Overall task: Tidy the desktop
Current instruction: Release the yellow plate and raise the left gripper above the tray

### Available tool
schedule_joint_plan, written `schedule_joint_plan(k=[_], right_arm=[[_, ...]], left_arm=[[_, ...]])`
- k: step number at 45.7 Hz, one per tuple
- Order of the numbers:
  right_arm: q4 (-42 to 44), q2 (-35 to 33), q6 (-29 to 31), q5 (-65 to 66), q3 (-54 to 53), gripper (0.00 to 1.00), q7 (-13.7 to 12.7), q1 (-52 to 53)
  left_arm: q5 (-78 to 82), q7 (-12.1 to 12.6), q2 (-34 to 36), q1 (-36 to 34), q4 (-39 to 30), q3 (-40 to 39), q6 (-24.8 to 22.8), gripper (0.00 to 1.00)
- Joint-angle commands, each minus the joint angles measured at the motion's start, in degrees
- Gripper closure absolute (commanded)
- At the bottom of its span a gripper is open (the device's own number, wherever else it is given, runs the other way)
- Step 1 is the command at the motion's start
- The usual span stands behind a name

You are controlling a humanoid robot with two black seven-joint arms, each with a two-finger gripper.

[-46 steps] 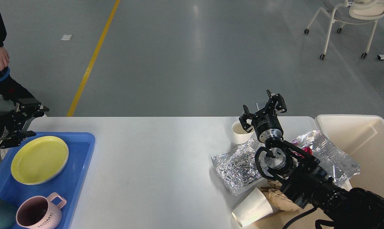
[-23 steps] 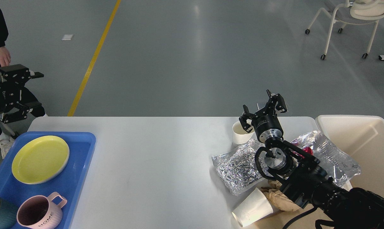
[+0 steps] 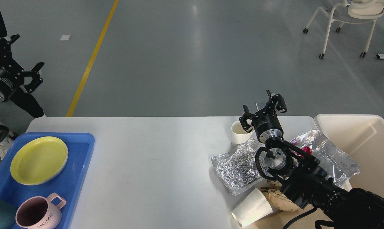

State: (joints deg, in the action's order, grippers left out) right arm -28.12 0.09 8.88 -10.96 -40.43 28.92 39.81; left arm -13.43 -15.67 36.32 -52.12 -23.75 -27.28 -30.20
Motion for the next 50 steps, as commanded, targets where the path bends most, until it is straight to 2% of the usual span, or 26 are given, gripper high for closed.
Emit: schedule_joint_plan(k=[1, 6, 14, 28, 31, 39, 41, 50], right_arm=[[0.0, 0.0, 0.0, -0.02, 0.0, 0.0, 0.0, 0.0], [0.0, 0.0, 0.0, 0.06, 0.0, 0.0, 0.0, 0.0], [-0.09, 0.0, 0.0, -0.02, 0.0, 0.0, 0.0, 0.0], [-0.09, 0.09, 0.0, 0.06, 0.0, 0.0, 0.0, 0.0], [-0.18, 0.09, 0.0, -0.02, 0.0, 0.0, 0.0, 0.0], [-0.09, 0.0, 0.0, 0.06, 0.0, 0.0, 0.0, 0.0], [-0.09, 0.0, 0.0, 0.06, 0.0, 0.0, 0.0, 0.0], [-0.09, 0.0, 0.0, -0.02, 0.0, 0.0, 0.0, 0.0]], left_arm=[[-0.63, -0.24, -6.17, 2.46, 3.97, -12.96, 1.46, 0.03], [-0.81, -1.38, -7.14, 3.33, 3.97, -15.96, 1.46, 0.03], [-0.81, -3.14, -6.79, 4.56, 3.97, -16.14, 1.46, 0.03], [-0.72, -3.84, -7.84, 5.27, 4.24, -16.05, 1.9, 0.03], [-0.72, -5.51, -10.65, 5.45, 4.24, -15.61, 1.9, 0.03], [0.33, -14.74, -16.81, 10.45, 4.24, -15.08, 0.93, 0.03], [0.69, -15.62, -17.86, 11.94, 4.24, -15.08, 0.84, 0.03], [3.06, -15.89, -19.54, 13.18, 4.24, -15.17, 0.58, 0.03]])
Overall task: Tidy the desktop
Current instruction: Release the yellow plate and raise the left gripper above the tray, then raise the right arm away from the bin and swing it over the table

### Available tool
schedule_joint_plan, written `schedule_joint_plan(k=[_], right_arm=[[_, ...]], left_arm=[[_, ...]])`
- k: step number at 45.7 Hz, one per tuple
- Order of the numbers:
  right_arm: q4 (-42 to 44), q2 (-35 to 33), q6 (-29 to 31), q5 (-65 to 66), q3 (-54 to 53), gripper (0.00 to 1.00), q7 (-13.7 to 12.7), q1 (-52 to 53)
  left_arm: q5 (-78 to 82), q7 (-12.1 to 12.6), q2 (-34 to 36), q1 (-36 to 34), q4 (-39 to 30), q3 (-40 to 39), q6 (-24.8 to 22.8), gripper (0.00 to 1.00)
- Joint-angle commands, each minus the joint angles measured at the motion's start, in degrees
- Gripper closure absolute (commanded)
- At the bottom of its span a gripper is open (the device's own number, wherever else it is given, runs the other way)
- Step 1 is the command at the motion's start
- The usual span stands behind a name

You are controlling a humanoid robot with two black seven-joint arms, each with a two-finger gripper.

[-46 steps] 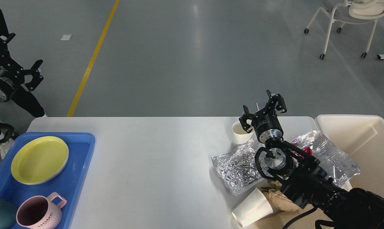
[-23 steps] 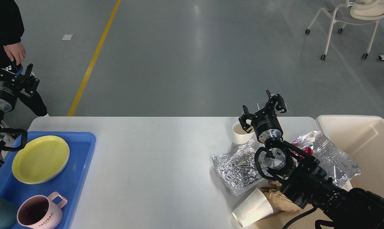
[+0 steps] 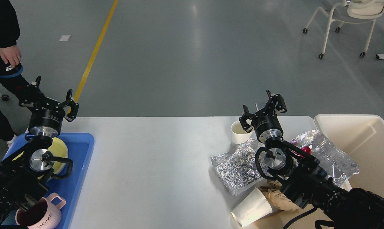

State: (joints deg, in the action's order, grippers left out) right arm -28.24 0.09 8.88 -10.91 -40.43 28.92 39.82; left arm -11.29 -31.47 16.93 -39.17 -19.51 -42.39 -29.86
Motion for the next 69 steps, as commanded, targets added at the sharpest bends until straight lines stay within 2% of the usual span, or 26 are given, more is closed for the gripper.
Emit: schedule_joint_plan(k=[1, 59, 69], right_arm=[[0.03, 0.0, 0.0, 0.01, 0.0, 0.0, 0.0, 0.0], [0.73, 0.26, -0.96, -1.05, 0.0, 0.0, -0.35, 1.49], [0.56, -4.04, -1.14, -0.96, 2.28, 0.0, -0.35, 6.32]], left_arm=[[0.91, -0.08, -0.23, 0.32, 0.0, -0.06, 0.24, 0.03], [0.65, -0.43, -0.76, 0.41, -0.09, -1.02, -0.29, 0.03], [0.65, -0.43, -0.76, 0.49, 0.0, -1.02, -0.29, 0.03]])
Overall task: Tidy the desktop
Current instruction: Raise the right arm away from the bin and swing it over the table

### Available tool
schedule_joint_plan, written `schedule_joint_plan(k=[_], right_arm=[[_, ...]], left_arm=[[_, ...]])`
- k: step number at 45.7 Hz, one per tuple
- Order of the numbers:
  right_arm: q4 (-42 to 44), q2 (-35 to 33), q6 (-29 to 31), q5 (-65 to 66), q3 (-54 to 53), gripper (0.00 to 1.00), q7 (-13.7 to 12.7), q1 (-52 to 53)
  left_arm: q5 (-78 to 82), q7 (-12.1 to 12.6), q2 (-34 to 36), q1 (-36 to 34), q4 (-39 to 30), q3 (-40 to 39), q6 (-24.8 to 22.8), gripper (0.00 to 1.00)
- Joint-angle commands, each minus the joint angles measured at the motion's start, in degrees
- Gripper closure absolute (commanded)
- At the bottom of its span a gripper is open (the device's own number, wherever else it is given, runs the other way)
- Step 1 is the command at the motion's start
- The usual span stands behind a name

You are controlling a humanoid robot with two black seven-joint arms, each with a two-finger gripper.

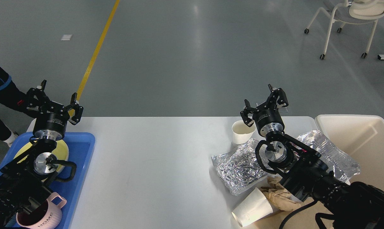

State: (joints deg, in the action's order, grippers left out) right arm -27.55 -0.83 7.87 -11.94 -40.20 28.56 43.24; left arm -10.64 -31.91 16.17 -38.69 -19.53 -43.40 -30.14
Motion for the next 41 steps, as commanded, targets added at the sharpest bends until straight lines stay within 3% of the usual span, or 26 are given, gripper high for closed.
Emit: schedule_joint_plan(k=[1, 10, 23, 41], right_arm=[[-0.05, -4.0, -0.14, 0.07, 2.93, 0.0, 0.0, 3.69], [-0.23, -14.01, -0.14, 0.77, 17.24, 0.0, -0.08, 14.84], [-2.6, -19.65, 0.65, 0.07, 54.25, 0.0, 0.0, 31.28], [-10.68, -24.13, 1.09, 0.78, 67.18, 0.0, 0.0, 42.71]], left_arm=[[0.0, 0.0, 0.0, 0.02, 0.02, 0.07, -0.01, 0.03], [0.0, 0.0, 0.0, 0.02, 0.02, -0.02, -0.01, 0.03], [0.0, 0.0, 0.0, 0.02, 0.02, -0.02, -0.01, 0.03], [0.0, 0.0, 0.0, -0.07, 0.02, -0.02, -0.01, 0.03]])
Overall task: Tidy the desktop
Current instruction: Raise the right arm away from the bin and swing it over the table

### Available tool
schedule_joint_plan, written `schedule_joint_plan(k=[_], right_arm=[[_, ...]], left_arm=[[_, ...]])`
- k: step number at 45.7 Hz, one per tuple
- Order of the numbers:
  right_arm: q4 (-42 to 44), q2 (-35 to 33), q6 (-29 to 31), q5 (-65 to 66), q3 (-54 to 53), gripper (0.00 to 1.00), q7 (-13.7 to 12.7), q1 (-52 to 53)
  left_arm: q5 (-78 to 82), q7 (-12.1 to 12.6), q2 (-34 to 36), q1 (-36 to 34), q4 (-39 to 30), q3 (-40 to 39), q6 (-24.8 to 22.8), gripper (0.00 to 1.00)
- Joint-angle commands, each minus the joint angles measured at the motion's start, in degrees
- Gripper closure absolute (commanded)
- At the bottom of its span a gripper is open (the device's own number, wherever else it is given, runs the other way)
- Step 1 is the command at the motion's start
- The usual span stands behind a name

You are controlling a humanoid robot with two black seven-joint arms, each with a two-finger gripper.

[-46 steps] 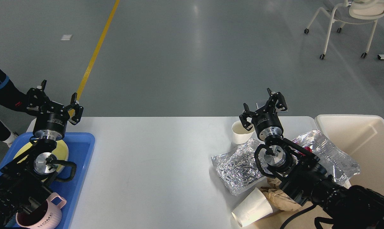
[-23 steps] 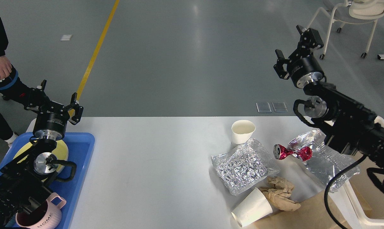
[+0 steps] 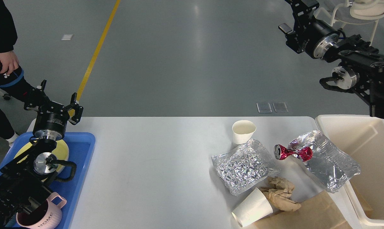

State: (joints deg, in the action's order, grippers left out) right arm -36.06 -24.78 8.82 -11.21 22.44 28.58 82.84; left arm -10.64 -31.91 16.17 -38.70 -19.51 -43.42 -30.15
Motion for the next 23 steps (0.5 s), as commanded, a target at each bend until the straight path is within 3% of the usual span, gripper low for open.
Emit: schedule_joint_plan(k=[1, 23], right_arm=[[-2.61, -0.27, 0.15, 0.05, 5.58, 0.0, -0.02, 3.64], [-9.11, -2.03, 0.23, -0.39, 14.91, 0.0, -0.02, 7.33]], left_arm=[[0.0, 0.0, 0.0, 0.03, 0.0, 0.0, 0.0, 0.03], [0.0, 0.0, 0.0, 0.03, 0.0, -0.09, 0.0, 0.03]])
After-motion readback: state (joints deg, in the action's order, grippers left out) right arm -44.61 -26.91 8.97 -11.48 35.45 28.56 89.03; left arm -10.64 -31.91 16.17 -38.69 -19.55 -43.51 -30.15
